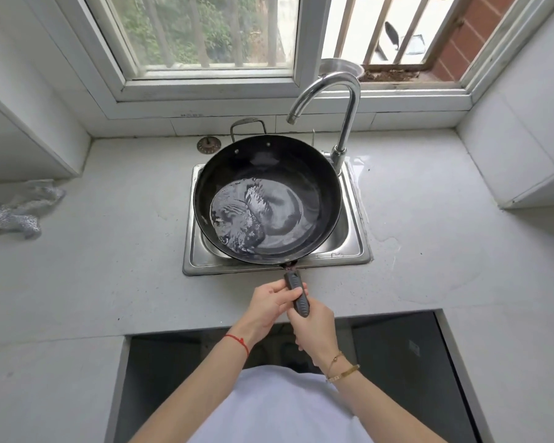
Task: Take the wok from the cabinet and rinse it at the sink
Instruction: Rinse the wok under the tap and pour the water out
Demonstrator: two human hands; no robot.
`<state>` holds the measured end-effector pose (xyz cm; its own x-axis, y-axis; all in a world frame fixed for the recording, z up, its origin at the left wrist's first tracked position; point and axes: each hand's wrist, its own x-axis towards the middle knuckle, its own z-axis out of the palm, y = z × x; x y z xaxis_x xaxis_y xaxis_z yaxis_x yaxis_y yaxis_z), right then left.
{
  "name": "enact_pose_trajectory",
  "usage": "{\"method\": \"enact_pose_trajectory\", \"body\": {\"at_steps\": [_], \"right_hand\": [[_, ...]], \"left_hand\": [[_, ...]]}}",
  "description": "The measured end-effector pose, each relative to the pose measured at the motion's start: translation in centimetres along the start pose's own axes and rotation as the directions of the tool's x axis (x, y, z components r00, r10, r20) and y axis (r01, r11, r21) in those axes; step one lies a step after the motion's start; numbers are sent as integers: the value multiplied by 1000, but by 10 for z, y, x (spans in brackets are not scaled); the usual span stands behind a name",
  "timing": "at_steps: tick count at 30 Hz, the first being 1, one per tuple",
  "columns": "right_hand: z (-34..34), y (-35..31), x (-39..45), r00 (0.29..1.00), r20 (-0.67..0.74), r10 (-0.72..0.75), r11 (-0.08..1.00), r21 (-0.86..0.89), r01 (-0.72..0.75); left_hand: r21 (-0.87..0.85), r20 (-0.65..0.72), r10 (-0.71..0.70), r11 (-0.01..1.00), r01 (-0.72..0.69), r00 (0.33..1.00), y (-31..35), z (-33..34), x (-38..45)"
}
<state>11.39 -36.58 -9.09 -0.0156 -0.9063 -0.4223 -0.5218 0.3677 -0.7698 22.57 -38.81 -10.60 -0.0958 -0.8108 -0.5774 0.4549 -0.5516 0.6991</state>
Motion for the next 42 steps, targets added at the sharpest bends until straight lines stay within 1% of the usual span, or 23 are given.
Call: {"method": "enact_pose_trajectory", "body": {"at_steps": [4,6,9,13,16,21,24,27,32,38,42], "right_hand": [[-11,-6,-2,996,79,27,998,54,-32],[-16,-13,-3,993,114,28,997,67,-35],[-19,-23,-5,991,128,22,998,60,-30],[-15,-26,-10,992,117,41,997,65,-49],[-10,-20,-12,996,78,48,998,36,-51],[-11,-15,-7,1000,4,14,998,-64,-13],[-14,-8,-7,999,-31,-32,992,-121,28],[-17,-3,-5,998,-18,-66,989,-134,63],[-22,-7,0,999,53,-4,1000,14,3],[-19,-17,3,987,161,8,992,127,-29],[-12,-24,9,970,242,16,978,197,-65]], "left_hand": [[88,-108,80,994,-70,991,-1,8,-6],[95,-142,98,992,-85,985,-1,10,-8],[83,-168,98,993,-85,981,5,10,-12],[69,-144,77,995,-68,987,7,9,-16],[61,-112,50,997,-43,992,7,8,-17],[-15,-18,-22,1000,22,1000,8,13,-14],[-48,-8,-53,997,52,999,4,18,-11],[-28,-15,-26,999,26,1000,3,20,-10],[60,-112,46,997,-40,993,5,22,-10],[157,-262,100,986,-60,960,11,17,-10],[208,-313,150,974,-86,938,21,13,-16]]}}
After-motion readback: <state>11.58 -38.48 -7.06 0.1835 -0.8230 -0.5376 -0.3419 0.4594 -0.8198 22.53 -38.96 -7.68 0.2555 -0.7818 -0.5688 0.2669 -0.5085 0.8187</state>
